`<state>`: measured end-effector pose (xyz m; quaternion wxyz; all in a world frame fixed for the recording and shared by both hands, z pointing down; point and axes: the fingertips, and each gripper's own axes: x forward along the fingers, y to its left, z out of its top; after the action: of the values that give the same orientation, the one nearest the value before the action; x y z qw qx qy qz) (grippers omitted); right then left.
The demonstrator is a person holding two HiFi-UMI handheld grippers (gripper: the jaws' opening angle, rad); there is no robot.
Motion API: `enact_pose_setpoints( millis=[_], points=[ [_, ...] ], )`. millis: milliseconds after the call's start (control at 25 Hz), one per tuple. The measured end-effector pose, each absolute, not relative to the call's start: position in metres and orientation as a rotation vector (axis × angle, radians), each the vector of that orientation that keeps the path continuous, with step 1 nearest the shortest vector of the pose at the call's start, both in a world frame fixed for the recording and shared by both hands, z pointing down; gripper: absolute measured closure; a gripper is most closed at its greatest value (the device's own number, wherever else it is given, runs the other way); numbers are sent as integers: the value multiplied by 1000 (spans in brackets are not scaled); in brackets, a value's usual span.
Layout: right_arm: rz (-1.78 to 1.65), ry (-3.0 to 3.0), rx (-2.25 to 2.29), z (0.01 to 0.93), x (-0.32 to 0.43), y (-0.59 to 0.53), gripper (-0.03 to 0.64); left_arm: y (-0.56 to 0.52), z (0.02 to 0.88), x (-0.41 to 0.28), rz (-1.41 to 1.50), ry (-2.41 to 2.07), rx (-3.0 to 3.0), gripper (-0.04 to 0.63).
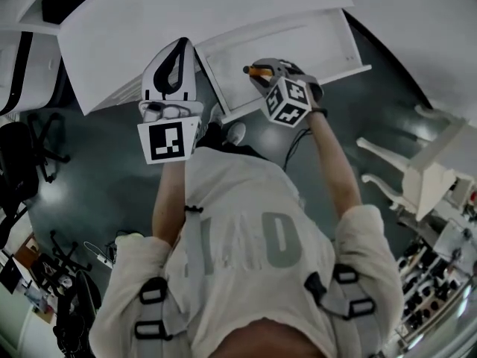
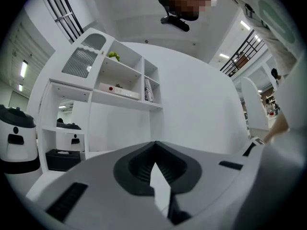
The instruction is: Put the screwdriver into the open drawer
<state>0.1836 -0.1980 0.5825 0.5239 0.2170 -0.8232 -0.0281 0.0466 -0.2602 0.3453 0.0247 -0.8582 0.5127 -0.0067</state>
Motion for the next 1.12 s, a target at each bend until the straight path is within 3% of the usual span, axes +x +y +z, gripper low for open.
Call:
enact_pose_setpoints(
  millis=[1120],
  points=[
    [16, -1746, 147, 710, 184, -176, 515, -266, 379, -8, -125, 1790, -2591, 591]
  ],
)
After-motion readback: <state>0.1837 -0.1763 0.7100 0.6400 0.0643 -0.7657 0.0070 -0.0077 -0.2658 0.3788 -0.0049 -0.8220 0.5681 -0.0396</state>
